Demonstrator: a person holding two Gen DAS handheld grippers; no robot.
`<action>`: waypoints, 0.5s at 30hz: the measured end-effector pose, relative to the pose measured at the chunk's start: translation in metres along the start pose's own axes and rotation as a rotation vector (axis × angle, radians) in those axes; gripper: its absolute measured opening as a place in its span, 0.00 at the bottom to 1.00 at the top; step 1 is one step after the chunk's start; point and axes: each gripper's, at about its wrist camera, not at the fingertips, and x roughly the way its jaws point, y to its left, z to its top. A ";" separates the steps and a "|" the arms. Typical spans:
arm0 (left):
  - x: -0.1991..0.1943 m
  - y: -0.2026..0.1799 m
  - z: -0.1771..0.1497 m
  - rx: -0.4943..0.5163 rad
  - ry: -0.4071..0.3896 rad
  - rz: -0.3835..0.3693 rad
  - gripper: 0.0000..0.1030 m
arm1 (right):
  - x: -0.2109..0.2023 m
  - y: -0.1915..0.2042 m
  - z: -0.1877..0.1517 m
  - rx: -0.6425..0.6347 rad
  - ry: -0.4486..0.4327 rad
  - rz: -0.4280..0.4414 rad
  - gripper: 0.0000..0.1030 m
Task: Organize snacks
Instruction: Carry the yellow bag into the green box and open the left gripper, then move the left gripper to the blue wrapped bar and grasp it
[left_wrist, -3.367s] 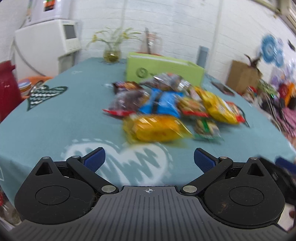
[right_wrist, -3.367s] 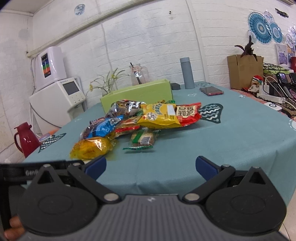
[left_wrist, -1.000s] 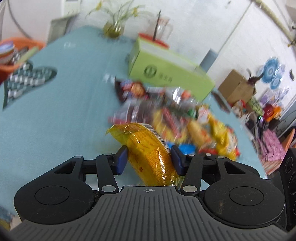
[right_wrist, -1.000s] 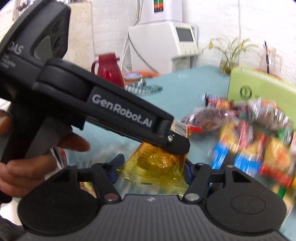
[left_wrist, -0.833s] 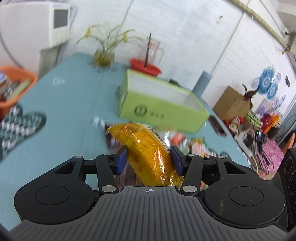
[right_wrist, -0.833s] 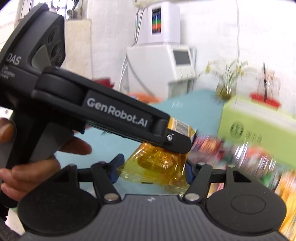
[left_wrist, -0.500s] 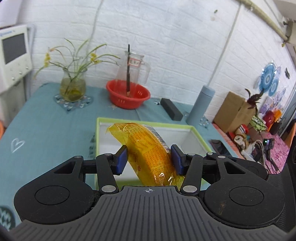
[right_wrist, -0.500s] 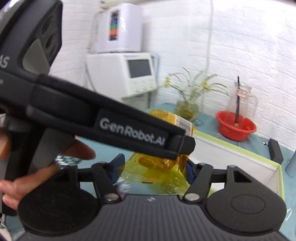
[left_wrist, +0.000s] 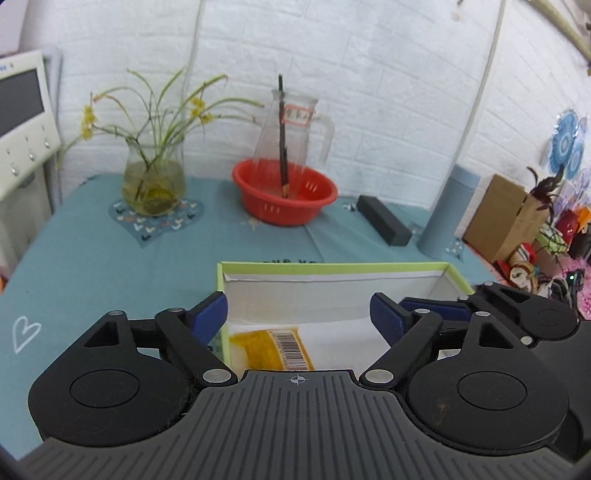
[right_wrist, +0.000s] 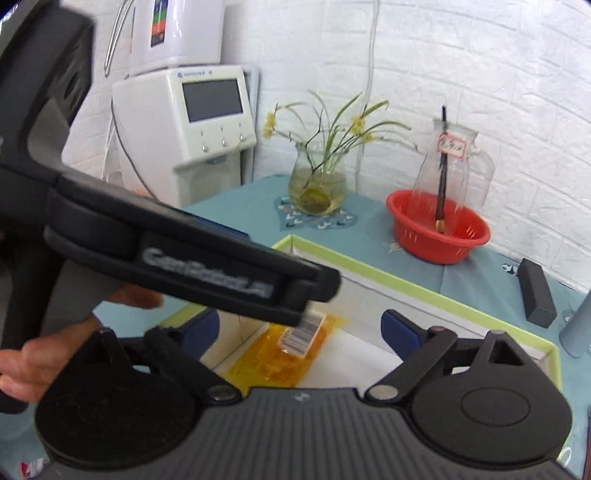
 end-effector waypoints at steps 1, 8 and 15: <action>-0.011 -0.002 -0.002 -0.004 -0.006 -0.018 0.72 | -0.006 -0.003 0.000 0.007 -0.013 -0.005 0.91; -0.090 -0.032 -0.046 -0.004 -0.034 -0.139 0.78 | -0.110 0.008 -0.041 0.048 -0.084 -0.041 0.91; -0.134 -0.070 -0.123 -0.014 0.037 -0.239 0.78 | -0.203 0.034 -0.141 0.170 -0.119 -0.171 0.91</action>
